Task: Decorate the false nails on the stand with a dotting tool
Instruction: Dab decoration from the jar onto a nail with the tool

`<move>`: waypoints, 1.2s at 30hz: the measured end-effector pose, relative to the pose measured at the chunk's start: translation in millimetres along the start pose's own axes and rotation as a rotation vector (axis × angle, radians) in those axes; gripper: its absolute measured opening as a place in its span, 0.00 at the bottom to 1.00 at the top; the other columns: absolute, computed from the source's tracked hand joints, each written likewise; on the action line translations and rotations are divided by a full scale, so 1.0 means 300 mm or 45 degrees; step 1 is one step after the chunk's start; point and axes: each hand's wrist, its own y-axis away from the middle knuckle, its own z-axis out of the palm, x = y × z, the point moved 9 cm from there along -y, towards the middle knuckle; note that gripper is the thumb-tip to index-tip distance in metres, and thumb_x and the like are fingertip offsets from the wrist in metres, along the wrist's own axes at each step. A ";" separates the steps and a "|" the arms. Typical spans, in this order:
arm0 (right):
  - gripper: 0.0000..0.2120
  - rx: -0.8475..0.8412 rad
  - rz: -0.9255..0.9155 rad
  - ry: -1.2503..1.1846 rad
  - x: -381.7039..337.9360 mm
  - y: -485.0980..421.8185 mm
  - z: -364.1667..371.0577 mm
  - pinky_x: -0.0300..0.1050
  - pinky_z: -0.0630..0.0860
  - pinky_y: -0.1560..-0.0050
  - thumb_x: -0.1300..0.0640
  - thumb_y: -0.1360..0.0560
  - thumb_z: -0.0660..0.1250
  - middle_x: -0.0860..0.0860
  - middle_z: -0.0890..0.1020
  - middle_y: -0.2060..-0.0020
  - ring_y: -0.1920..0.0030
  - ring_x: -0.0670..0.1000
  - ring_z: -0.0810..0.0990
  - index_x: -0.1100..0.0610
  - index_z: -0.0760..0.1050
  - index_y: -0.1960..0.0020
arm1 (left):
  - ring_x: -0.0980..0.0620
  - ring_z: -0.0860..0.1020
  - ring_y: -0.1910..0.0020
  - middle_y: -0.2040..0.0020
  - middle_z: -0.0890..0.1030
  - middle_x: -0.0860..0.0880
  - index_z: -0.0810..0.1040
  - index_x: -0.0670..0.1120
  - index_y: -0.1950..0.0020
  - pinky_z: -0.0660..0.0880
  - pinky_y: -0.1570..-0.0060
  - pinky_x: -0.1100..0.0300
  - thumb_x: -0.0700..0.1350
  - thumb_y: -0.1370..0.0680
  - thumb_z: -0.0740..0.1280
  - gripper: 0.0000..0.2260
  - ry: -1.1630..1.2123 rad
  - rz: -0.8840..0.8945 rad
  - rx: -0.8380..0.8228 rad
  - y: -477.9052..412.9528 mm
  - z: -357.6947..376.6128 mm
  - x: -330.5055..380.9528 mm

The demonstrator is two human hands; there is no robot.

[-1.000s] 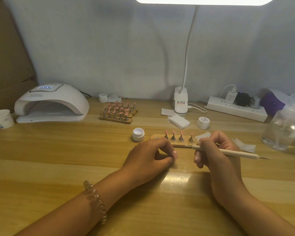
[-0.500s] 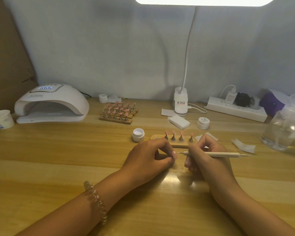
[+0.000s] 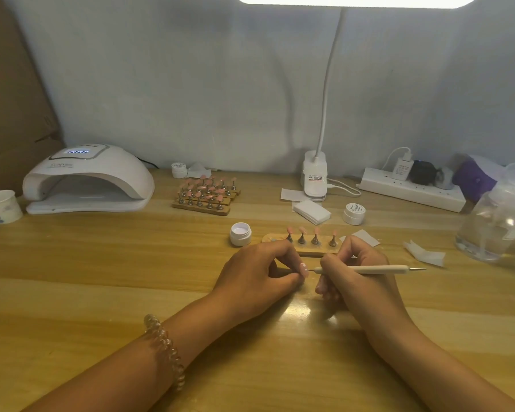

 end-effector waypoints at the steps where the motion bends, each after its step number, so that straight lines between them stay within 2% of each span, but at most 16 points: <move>1: 0.09 0.003 0.001 -0.001 0.002 0.000 -0.001 0.42 0.72 0.76 0.66 0.29 0.66 0.60 0.81 0.74 0.76 0.50 0.76 0.70 0.66 0.59 | 0.58 0.73 0.67 0.61 0.79 0.65 0.77 0.61 0.60 0.70 0.64 0.57 0.48 0.26 0.74 0.09 0.007 0.000 0.000 0.000 0.001 -0.001; 4: 0.09 0.005 0.013 0.001 0.008 -0.001 -0.001 0.43 0.72 0.76 0.66 0.29 0.66 0.60 0.81 0.74 0.76 0.50 0.76 0.68 0.66 0.59 | 0.58 0.72 0.68 0.61 0.79 0.63 0.77 0.60 0.60 0.71 0.64 0.55 0.48 0.26 0.74 0.09 0.024 0.001 0.002 0.000 0.000 -0.002; 12: 0.09 0.002 0.008 0.005 0.003 0.001 0.001 0.44 0.72 0.75 0.66 0.29 0.66 0.60 0.81 0.74 0.76 0.50 0.76 0.70 0.66 0.58 | 0.58 0.72 0.69 0.63 0.78 0.65 0.77 0.60 0.60 0.68 0.65 0.59 0.48 0.26 0.74 0.09 0.011 -0.002 -0.004 0.000 0.002 -0.002; 17: 0.09 0.000 0.001 0.005 0.002 0.000 0.002 0.44 0.72 0.75 0.66 0.29 0.66 0.60 0.81 0.74 0.76 0.50 0.75 0.70 0.66 0.58 | 0.58 0.72 0.69 0.63 0.78 0.64 0.78 0.59 0.60 0.69 0.65 0.56 0.48 0.26 0.74 0.07 0.022 -0.005 -0.001 0.001 0.002 -0.002; 25: 0.08 0.006 0.001 0.003 0.005 -0.002 0.000 0.43 0.72 0.75 0.67 0.28 0.66 0.60 0.81 0.74 0.76 0.50 0.76 0.69 0.66 0.59 | 0.58 0.72 0.69 0.64 0.77 0.67 0.76 0.61 0.60 0.68 0.66 0.59 0.48 0.26 0.74 0.09 -0.004 -0.006 -0.008 0.001 0.000 0.003; 30: 0.09 0.007 -0.005 0.007 0.007 -0.002 -0.001 0.43 0.72 0.75 0.66 0.29 0.66 0.60 0.81 0.74 0.76 0.50 0.76 0.69 0.66 0.59 | 0.57 0.73 0.68 0.63 0.78 0.65 0.79 0.58 0.59 0.70 0.64 0.56 0.48 0.26 0.73 0.06 0.014 -0.013 -0.008 0.002 0.000 0.002; 33: 0.09 -0.001 -0.010 0.010 0.007 -0.002 0.001 0.45 0.73 0.75 0.66 0.29 0.66 0.60 0.81 0.74 0.76 0.51 0.77 0.69 0.66 0.59 | 0.56 0.74 0.67 0.61 0.79 0.63 0.78 0.59 0.59 0.73 0.62 0.50 0.48 0.26 0.74 0.07 0.024 -0.018 -0.006 0.003 -0.001 0.002; 36: 0.09 0.001 -0.010 0.006 0.007 -0.003 0.000 0.45 0.73 0.76 0.66 0.28 0.66 0.60 0.81 0.74 0.76 0.51 0.76 0.68 0.66 0.59 | 0.55 0.74 0.66 0.61 0.79 0.63 0.78 0.59 0.59 0.73 0.61 0.50 0.47 0.26 0.74 0.08 0.022 -0.017 -0.003 0.001 -0.001 0.001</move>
